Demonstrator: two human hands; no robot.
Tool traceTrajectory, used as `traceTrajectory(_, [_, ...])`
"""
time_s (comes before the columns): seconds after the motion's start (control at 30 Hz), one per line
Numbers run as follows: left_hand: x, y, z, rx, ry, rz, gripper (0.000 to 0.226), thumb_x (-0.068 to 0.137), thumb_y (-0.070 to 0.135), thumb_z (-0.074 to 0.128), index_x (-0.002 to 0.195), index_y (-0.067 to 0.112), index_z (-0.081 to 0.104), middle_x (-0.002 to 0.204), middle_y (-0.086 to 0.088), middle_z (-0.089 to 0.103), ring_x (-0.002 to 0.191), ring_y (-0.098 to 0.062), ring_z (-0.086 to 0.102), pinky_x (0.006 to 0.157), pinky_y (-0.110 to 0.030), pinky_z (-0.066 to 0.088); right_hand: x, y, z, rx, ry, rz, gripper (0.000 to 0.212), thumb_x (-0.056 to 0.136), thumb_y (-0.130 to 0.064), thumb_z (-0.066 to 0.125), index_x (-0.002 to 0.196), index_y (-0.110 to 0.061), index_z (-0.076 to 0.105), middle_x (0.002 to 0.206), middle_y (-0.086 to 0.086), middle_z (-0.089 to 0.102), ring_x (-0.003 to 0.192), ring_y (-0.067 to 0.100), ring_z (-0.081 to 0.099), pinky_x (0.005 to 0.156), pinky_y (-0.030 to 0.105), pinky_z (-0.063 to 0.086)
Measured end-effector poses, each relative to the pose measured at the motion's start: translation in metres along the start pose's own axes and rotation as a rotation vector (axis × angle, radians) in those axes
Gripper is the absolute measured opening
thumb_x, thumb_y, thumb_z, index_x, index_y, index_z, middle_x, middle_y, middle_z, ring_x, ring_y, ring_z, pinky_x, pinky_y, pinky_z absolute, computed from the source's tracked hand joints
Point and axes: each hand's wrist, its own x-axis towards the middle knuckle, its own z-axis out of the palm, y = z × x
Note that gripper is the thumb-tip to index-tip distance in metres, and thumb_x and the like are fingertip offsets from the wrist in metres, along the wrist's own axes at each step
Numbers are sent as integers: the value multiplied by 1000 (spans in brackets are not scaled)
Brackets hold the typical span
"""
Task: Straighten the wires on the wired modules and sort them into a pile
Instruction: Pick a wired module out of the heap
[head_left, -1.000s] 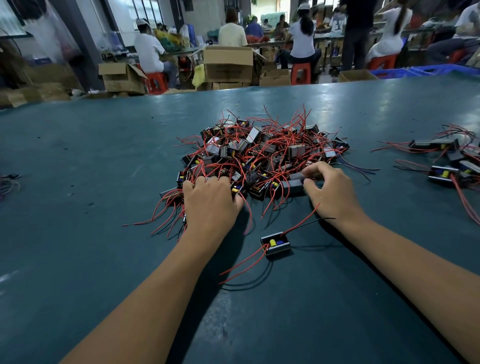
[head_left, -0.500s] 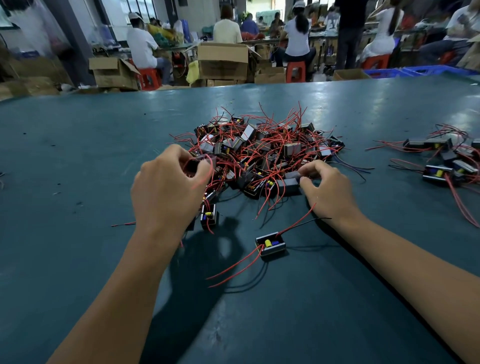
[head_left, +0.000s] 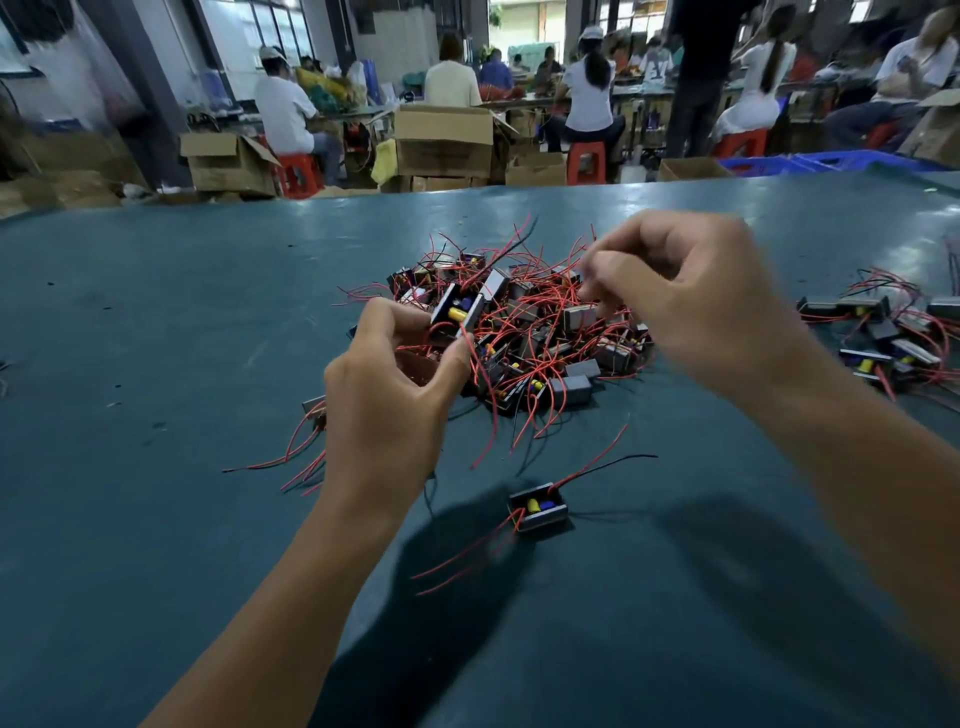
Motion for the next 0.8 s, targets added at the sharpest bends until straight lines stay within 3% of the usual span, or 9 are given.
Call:
traceTrajectory(0.1, [-7,8,5,-83,-40,19,26,84,30,77,93,25,53,77,7,68,67,-17,70,61,-48,57,-16,-31,3,-247,-100,-43,32,89,-45,58,72,-21,71,55,-12,64,53,0,60,54,15,46])
traceTrajectory(0.23, [-20,18,16,-143,-117,98,31,79,25,77,97,19,52,81,11,67,69,-13,69,61,-39,56,-29,-48,15,-342,-138,57,41,85,-58,62,68,-23,73,56,-7,67,56,4,63,58,28,51])
traceTrajectory(0.33, [-23,18,19,-277,-222,13,35,79,19,77,104,17,52,91,16,69,78,-14,71,68,-39,58,-27,-43,16,-219,-105,149,31,84,-50,70,71,-21,71,59,-7,70,55,2,65,58,27,54])
traceTrajectory(0.47, [-23,17,20,-516,-315,-36,26,86,4,66,107,15,57,99,4,73,95,-16,72,81,-28,58,-26,-34,20,-183,-32,198,34,75,-56,76,80,-24,68,63,-9,70,55,0,64,54,25,54])
traceTrajectory(0.6, [-25,19,24,-833,-383,-274,19,86,6,61,101,14,69,103,-8,72,99,-19,69,87,-38,59,-25,-30,19,-307,1,76,25,78,-44,74,88,-23,65,69,-9,68,65,8,65,64,34,55])
traceTrajectory(0.7, [-19,20,20,-972,-407,-414,22,85,9,62,106,10,65,102,-11,73,93,-22,71,81,-35,59,-22,-30,11,-348,-127,-52,17,81,-33,71,91,-21,64,72,-6,67,66,13,62,67,37,52])
traceTrajectory(0.8, [-14,20,17,-936,-375,-408,25,84,13,64,109,9,60,92,-10,74,80,-20,72,72,-33,59,-20,-34,3,-431,-302,-224,17,83,-30,69,94,-20,63,78,-9,63,68,13,54,69,39,49])
